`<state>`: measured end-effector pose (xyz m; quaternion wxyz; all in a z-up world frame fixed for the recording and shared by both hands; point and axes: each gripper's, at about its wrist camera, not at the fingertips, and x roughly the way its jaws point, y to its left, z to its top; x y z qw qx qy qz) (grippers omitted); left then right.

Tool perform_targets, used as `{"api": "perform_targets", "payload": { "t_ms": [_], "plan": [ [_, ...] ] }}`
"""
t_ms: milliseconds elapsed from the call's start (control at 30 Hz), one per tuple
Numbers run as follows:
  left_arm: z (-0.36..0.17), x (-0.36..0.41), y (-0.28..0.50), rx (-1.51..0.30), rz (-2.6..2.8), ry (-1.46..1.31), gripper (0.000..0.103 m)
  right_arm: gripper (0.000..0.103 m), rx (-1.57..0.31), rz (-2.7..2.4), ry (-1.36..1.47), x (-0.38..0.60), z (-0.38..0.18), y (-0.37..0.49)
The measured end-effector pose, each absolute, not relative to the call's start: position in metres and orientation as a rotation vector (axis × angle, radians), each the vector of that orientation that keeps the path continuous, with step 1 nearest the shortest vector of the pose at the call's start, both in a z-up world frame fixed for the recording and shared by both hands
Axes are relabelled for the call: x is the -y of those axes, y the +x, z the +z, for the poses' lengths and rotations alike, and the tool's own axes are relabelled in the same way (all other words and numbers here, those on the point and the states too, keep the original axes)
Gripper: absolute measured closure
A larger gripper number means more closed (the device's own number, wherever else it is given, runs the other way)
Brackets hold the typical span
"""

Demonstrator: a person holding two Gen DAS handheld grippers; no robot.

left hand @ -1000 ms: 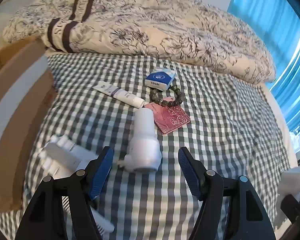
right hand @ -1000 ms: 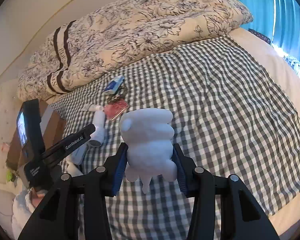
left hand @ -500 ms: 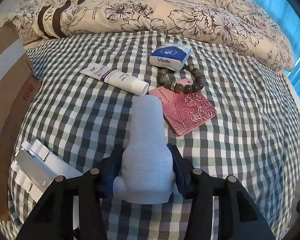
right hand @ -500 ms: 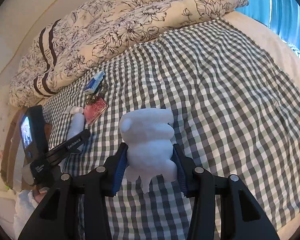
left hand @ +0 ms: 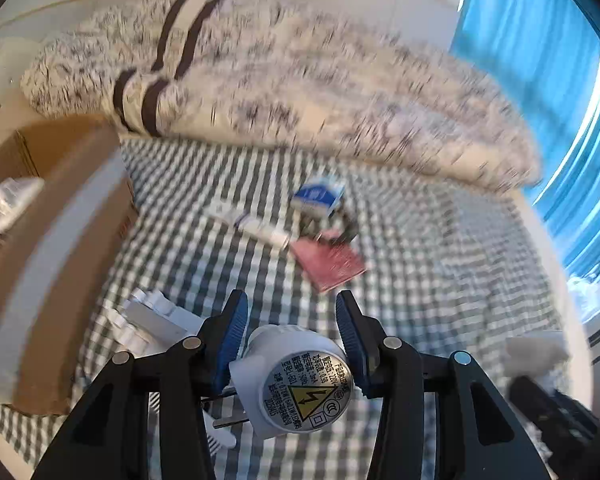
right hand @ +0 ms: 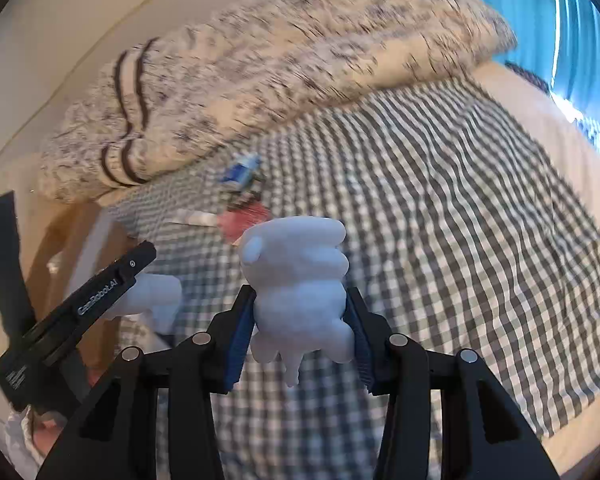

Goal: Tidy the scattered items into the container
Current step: 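Carry the teddy figure and plug adapter into the box and release both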

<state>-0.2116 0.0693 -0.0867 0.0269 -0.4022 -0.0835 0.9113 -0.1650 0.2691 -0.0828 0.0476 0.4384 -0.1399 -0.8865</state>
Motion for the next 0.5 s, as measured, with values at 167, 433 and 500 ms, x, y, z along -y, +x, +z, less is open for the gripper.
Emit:
{"api": "perform_targets", "payload": {
  "t_ms": [167, 433, 500],
  "plan": [
    [-0.038, -0.048, -0.177, 0.241, 2.850, -1.109, 0.056, 0.059, 0.377, -2.710, 1.240, -0.231, -0.048, -0.138],
    [0.016, 0.036, -0.135, 0.275, 2.941, -1.006, 0.056, 0.059, 0.325, -2.626, 1.149, -0.148, -0.006, -0.119],
    [0.031, 0.064, -0.129, 0.287, 2.987, -0.972, 0.056, 0.059, 0.305, -2.588, 1.125, -0.120, 0.005, -0.120]
  ]
}}
